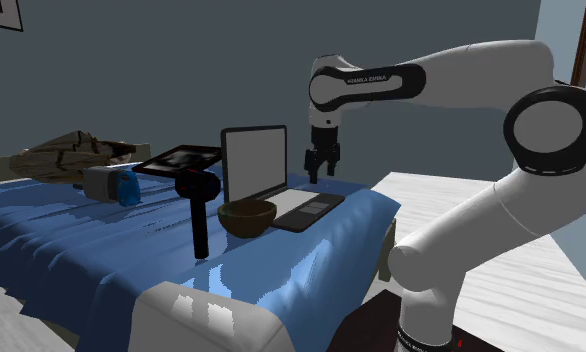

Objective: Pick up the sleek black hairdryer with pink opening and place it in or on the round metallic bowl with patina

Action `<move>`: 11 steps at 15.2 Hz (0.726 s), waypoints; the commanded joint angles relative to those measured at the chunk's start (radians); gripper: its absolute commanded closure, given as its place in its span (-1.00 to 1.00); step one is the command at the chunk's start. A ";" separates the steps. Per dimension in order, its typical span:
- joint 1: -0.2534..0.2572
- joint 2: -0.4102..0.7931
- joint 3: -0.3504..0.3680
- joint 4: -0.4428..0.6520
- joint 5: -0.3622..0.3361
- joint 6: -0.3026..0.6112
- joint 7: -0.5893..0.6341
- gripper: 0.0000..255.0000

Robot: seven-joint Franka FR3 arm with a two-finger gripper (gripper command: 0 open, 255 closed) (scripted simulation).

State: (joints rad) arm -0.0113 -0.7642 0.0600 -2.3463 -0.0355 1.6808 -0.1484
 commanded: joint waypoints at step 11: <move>0.108 -0.151 0.179 -0.235 0.168 0.452 0.189 -1.00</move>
State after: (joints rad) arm 0.0839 -0.8985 0.2146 -2.5551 0.1146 2.0781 0.0172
